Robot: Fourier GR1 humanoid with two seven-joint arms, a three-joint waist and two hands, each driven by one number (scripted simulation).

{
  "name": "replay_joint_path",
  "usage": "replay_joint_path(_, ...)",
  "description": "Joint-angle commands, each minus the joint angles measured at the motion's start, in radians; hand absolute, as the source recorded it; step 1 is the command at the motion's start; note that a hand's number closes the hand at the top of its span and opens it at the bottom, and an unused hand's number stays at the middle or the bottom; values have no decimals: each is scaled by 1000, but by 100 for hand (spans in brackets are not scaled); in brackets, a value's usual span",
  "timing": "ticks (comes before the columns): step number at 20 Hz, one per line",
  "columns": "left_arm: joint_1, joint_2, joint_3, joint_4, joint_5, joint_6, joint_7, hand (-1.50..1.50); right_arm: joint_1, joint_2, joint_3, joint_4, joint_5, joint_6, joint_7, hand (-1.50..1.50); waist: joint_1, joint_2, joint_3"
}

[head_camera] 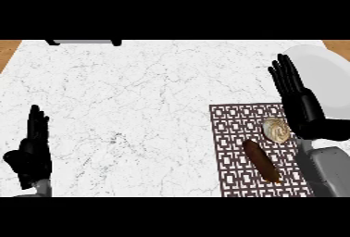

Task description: Pick the sweet potato from the placemat and place it in the plate

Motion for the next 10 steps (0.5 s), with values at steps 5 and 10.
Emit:
replay_joint_path(5,26,-47,-153,79,52,-174,171,0,-220,-250,132,-134,197,177,108,150,21,-17,25)
replay_joint_path(10,-7,-81,-199,90,108,-259,243,0,-188,-370,77,-125,480,-27,37,-150,-9,-14,31)
